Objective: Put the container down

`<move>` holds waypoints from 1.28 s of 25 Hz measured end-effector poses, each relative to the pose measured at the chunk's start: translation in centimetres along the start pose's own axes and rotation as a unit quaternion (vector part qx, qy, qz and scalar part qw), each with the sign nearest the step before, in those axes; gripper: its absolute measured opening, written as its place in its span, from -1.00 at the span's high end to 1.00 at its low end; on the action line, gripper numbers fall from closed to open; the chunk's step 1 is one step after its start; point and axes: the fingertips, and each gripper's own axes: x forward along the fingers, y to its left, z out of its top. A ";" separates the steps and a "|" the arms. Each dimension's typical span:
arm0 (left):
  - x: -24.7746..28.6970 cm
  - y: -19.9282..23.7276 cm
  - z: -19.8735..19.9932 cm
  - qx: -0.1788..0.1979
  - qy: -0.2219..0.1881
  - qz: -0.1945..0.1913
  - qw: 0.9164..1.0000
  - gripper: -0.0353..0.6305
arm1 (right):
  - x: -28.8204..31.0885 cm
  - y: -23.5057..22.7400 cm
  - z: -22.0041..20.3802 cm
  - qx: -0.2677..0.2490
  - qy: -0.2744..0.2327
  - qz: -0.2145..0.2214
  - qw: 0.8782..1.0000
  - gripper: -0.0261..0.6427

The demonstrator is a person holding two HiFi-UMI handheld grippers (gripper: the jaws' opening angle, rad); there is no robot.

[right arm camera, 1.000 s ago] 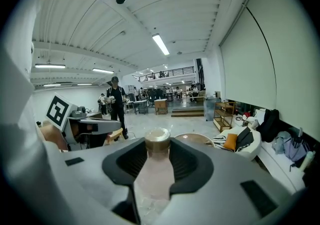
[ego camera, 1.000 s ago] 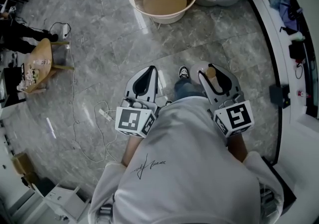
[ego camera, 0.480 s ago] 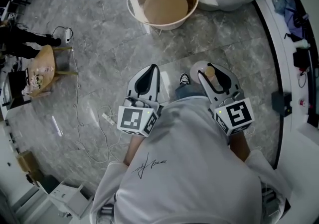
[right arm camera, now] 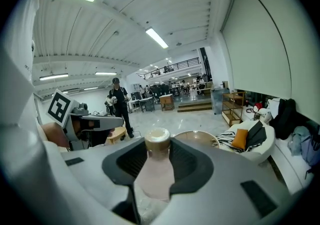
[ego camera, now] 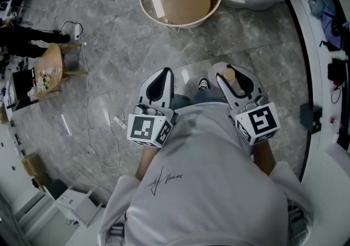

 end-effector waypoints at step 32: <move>9.7 7.3 5.2 0.013 -0.017 -0.043 0.999 0.84 | 9.4 -4.6 5.8 -0.007 -0.020 -0.024 0.999 0.48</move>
